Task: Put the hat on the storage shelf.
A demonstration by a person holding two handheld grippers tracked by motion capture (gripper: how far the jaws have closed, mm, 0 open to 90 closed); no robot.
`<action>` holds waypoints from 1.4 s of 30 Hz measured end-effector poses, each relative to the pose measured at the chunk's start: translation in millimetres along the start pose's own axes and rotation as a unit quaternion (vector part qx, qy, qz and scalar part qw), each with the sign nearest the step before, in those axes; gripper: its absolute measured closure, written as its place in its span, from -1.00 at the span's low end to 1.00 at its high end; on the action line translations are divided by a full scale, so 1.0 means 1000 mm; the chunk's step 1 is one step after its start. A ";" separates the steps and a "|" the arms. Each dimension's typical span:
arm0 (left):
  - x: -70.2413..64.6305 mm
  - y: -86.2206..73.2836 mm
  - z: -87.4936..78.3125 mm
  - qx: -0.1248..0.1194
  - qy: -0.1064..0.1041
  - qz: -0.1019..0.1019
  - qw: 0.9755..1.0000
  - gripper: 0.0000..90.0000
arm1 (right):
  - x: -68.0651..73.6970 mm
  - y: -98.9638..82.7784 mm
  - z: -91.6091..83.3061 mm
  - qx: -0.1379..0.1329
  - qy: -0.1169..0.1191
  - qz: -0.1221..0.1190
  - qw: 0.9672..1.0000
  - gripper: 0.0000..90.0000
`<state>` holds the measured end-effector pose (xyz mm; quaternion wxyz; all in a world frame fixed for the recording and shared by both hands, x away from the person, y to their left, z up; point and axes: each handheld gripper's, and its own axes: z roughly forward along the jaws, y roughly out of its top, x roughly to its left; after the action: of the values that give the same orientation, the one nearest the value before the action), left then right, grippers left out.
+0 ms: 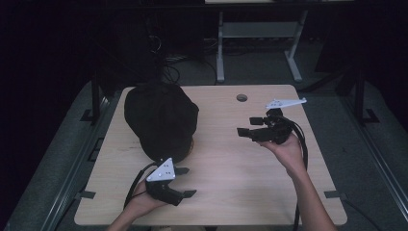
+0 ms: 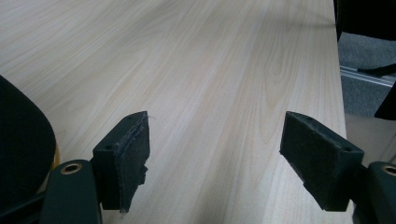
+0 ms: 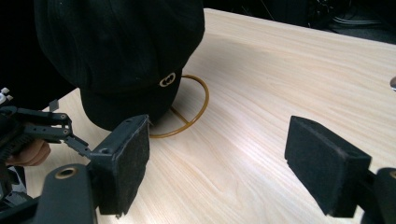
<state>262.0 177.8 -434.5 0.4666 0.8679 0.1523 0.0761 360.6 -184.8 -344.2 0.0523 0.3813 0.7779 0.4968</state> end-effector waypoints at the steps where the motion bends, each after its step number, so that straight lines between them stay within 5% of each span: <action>1: -0.001 0.000 0.001 0.001 -0.001 0.002 1.000 -0.47 | 0.000 -0.002 -0.001 0.001 0.000 0.001 1.000 -0.52; 25: -0.001 -0.001 0.002 0.003 -0.001 0.000 1.000 -0.47 | -0.019 -0.061 -0.025 0.016 -0.015 0.036 0.999 -0.54; 42: -0.002 -0.001 0.003 0.008 -0.001 0.000 1.000 -0.47 | -0.020 -0.098 -0.041 0.023 -0.016 0.051 0.998 -0.58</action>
<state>260.8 175.5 -437.5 0.4601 0.8715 0.1525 0.0741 302.2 -248.8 -408.9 0.0306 0.4299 0.7678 0.4742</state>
